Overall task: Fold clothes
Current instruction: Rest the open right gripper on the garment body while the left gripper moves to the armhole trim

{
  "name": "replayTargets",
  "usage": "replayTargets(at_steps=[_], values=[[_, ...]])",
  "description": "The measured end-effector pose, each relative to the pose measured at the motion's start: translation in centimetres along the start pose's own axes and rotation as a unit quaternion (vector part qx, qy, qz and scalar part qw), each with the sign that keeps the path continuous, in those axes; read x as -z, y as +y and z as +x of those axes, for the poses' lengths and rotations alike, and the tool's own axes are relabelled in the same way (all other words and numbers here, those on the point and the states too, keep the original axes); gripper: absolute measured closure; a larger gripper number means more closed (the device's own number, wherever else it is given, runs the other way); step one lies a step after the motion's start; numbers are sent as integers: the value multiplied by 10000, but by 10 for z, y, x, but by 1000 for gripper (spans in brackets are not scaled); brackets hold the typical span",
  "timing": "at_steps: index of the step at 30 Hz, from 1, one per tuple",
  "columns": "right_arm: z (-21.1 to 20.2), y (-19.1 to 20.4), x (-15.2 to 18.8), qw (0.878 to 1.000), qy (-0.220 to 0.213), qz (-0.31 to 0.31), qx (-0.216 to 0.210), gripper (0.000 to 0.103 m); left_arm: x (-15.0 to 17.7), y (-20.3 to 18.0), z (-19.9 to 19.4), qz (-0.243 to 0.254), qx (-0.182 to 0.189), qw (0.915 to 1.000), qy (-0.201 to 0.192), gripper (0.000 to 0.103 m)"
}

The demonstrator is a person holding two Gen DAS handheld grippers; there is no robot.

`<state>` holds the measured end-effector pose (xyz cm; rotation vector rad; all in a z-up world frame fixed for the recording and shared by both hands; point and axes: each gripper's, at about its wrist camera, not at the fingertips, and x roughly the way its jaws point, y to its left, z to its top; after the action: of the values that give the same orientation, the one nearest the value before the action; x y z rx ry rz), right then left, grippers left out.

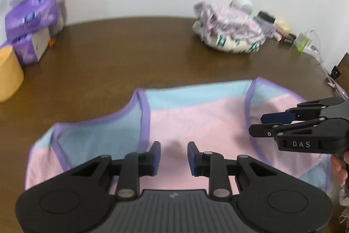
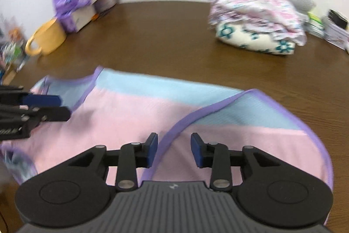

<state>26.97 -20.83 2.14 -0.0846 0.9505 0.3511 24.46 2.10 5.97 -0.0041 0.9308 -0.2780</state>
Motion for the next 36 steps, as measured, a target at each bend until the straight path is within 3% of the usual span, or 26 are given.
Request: replayTargets(at_steps=[5,9,14,19,22,25,26,27,28,31,36], values=[[1,-1,15,9998,0,-99,162,70,12,12,8,-160,-84,9998,17,78],[-12,-23,31,9995,-41,57,305,66,9,39,-16,-478,175,9987,-103,56],[-28,-52,50,9985,-93,251,484,50,9,94,-60,-725,-473,9951,-485,51],[-44,-81,70,9967,-144,445,662,48,20,139,-64,-996,-765,9918,-236,51],[-51,-94,81,9956,-299,487,741,46,23,141,-53,-979,-713,9924,-200,51],[-55,-98,89,9950,-396,459,796,42,19,134,-41,-728,-989,9921,-252,53],[-55,-97,91,9946,-404,456,842,41,18,131,-37,-644,-1080,9917,-269,69],[-56,-97,92,9942,-411,456,888,40,17,129,-33,-560,-1194,9910,-248,96],[-56,-96,93,9940,-406,473,901,40,16,128,-28,-539,-1326,9896,-175,103],[-56,-95,95,9934,-402,521,941,37,16,140,-26,-865,-1465,9853,-131,100],[-58,-96,99,9928,-458,542,962,35,19,156,-44,-1225,-1478,9809,-311,76]])
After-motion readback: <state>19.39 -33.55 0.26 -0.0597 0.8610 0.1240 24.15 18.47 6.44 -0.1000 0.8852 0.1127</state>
